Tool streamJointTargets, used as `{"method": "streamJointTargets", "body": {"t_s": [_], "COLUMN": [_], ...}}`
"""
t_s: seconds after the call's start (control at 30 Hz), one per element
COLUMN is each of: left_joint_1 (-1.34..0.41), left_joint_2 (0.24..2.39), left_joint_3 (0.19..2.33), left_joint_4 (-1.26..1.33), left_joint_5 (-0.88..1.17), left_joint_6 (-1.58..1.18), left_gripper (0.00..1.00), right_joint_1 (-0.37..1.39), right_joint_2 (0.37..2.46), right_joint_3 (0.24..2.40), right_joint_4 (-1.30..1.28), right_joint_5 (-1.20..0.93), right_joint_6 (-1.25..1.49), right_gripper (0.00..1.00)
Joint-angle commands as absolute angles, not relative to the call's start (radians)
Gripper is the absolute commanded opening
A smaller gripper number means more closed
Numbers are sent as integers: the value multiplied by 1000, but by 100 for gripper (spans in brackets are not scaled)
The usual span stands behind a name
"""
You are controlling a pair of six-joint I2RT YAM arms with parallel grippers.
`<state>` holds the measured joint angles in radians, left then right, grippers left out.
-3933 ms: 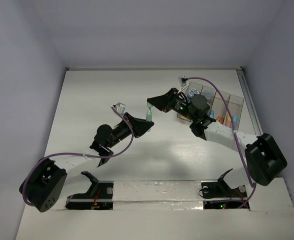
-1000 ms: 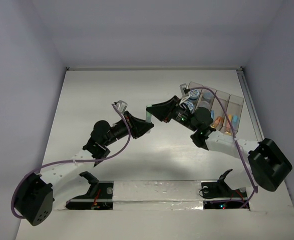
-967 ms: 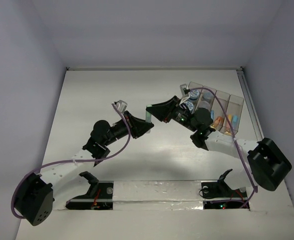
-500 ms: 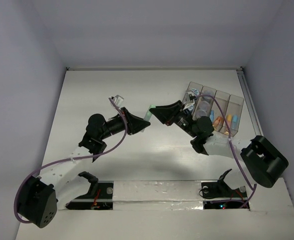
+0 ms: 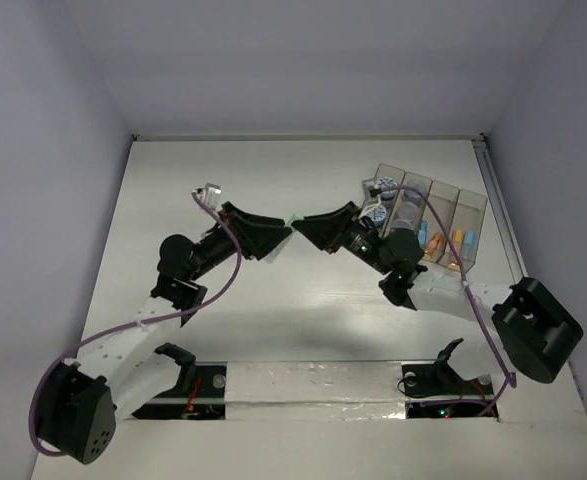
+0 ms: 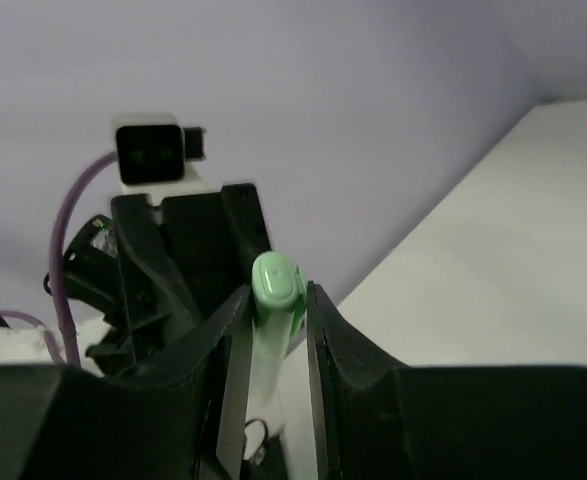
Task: Sort the stationery into containers
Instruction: Place the pen in the storage box.
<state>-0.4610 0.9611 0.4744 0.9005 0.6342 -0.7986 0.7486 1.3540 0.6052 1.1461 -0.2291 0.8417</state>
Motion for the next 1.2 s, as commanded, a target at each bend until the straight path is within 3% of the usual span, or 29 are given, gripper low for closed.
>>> {"method": "streamJointTargets", "body": {"t_s": [0.0, 0.1, 0.13, 0.23, 0.3, 0.47, 0.77, 0.93, 1.17], "left_joint_1": [-440, -440, -440, -440, -440, -440, -449, -535, -583], "left_joint_2": [824, 699, 665, 533, 453, 391, 439, 354, 272], "left_joint_3": [456, 414, 411, 410, 405, 295, 175, 187, 187], "left_joint_4": [1068, 908, 852, 672, 570, 574, 727, 603, 551], "left_joint_5": [514, 479, 460, 381, 301, 291, 388, 285, 218], "left_joint_6": [-775, -706, -684, -615, -598, -618, -658, -588, -572], "left_gripper": [55, 71, 87, 99, 99, 99, 99, 99, 99], "right_joint_1": [763, 713, 677, 634, 603, 508, 19, -21, -78], "right_joint_2": [1390, 1408, 1411, 1405, 1361, 1206, 970, 1061, 1276], "right_joint_3": [629, 653, 663, 667, 676, 724, 793, 984, 1101], "right_joint_4": [887, 894, 903, 899, 844, 430, -86, -253, -342], "right_joint_5": [-298, -267, -271, -273, -261, -77, 138, 461, 509], "right_joint_6": [833, 865, 876, 888, 835, 619, 390, 209, 169], "right_gripper": [0, 0, 0, 0, 0, 0, 0, 0, 0]}}
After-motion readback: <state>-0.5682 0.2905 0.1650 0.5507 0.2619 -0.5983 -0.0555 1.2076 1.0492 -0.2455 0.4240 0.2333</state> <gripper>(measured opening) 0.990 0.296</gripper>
